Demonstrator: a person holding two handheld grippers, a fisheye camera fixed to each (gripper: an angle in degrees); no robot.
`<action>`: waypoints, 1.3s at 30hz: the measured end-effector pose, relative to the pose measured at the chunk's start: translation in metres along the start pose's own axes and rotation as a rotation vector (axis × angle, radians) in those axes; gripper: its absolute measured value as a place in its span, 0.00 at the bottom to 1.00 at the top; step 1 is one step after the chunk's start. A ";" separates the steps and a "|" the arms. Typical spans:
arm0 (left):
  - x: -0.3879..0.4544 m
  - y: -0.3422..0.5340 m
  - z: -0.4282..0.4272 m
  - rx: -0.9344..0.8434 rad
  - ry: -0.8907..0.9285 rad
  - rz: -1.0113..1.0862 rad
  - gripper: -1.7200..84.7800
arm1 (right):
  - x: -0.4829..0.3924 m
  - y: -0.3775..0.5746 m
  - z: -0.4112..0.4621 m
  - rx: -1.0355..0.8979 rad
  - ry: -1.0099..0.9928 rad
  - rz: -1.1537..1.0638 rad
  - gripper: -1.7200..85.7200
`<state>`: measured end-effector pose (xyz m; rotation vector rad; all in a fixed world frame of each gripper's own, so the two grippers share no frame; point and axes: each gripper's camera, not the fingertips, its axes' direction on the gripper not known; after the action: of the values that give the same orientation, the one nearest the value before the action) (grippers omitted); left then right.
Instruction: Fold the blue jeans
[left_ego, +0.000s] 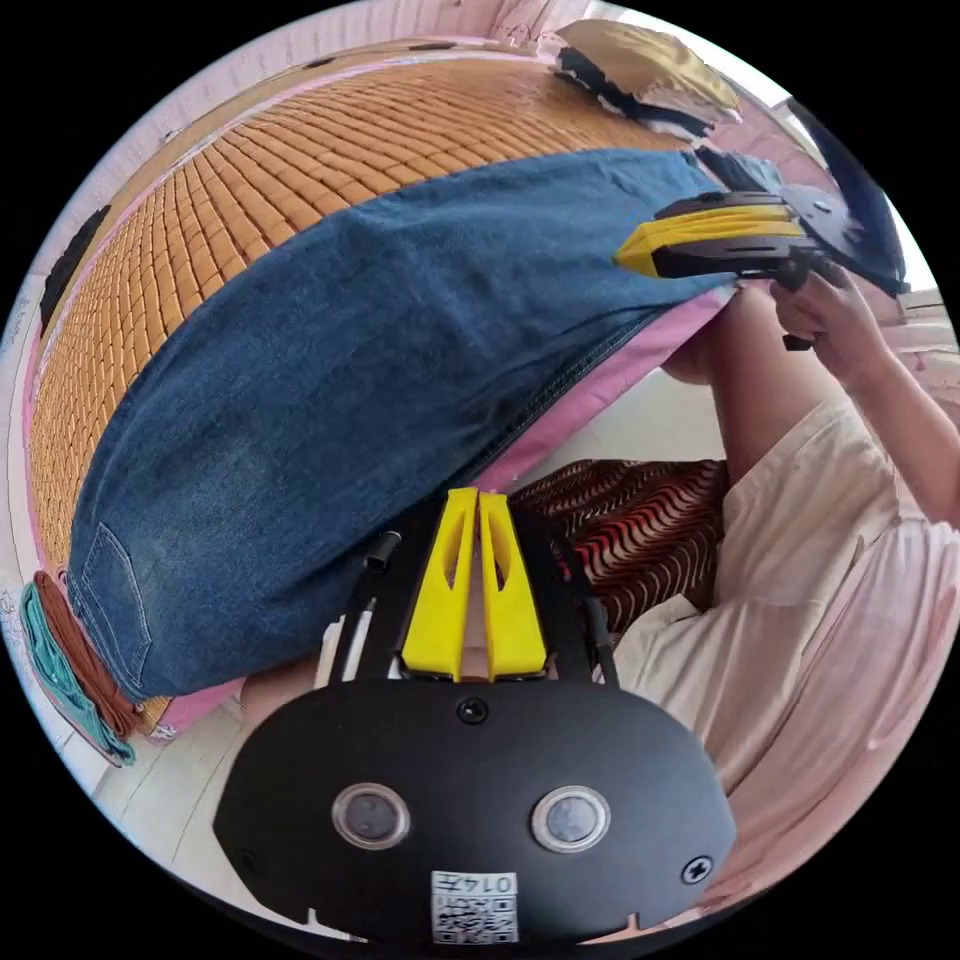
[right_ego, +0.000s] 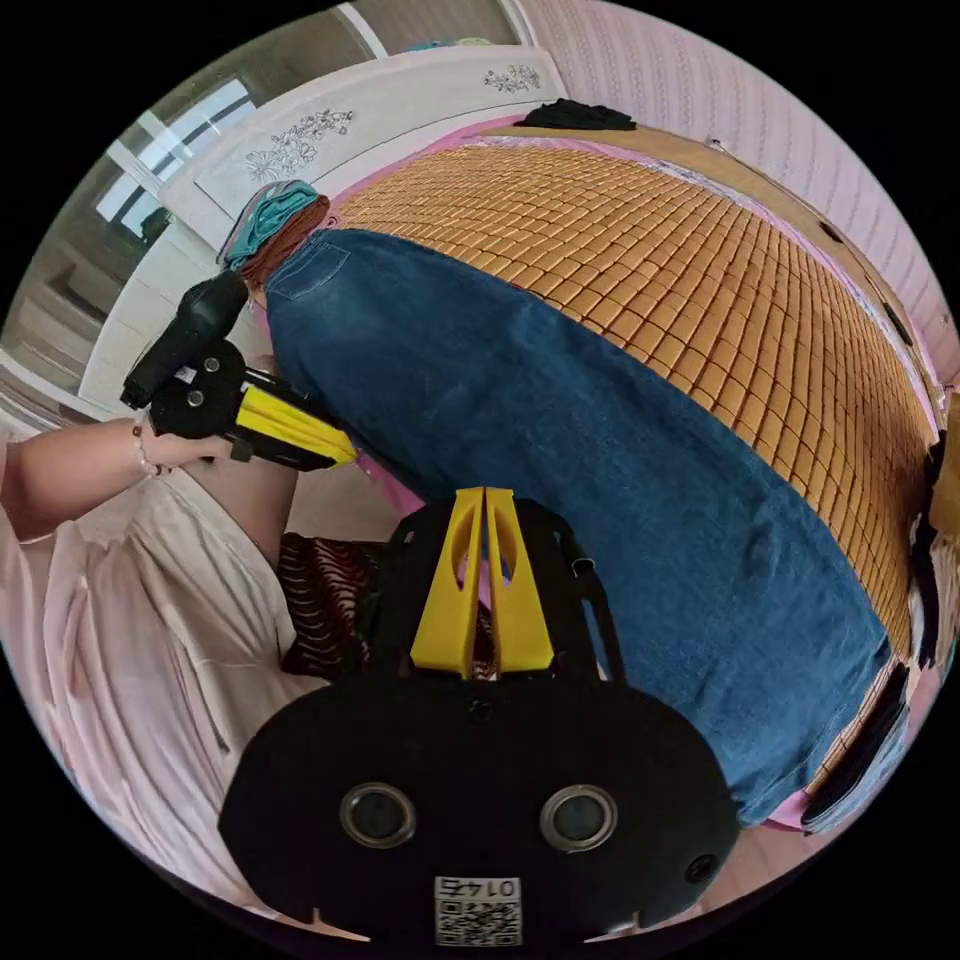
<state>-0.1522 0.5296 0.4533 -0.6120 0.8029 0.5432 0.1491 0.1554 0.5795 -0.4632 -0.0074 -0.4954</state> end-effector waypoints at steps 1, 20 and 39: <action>0.000 0.003 0.006 -0.011 0.001 -0.008 0.01 | -0.012 -0.011 0.012 -0.033 0.026 -0.024 0.01; -0.047 0.043 -0.040 0.197 0.002 -0.225 0.01 | -0.071 -0.111 0.036 -0.156 0.112 -0.077 0.02; 0.000 0.053 -0.082 0.313 0.050 -0.045 0.01 | -0.049 -0.237 0.037 -0.147 0.142 -0.090 0.01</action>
<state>-0.2269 0.5102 0.3935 -0.3553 0.8978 0.3520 0.0005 0.0092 0.7078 -0.5727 0.1465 -0.6192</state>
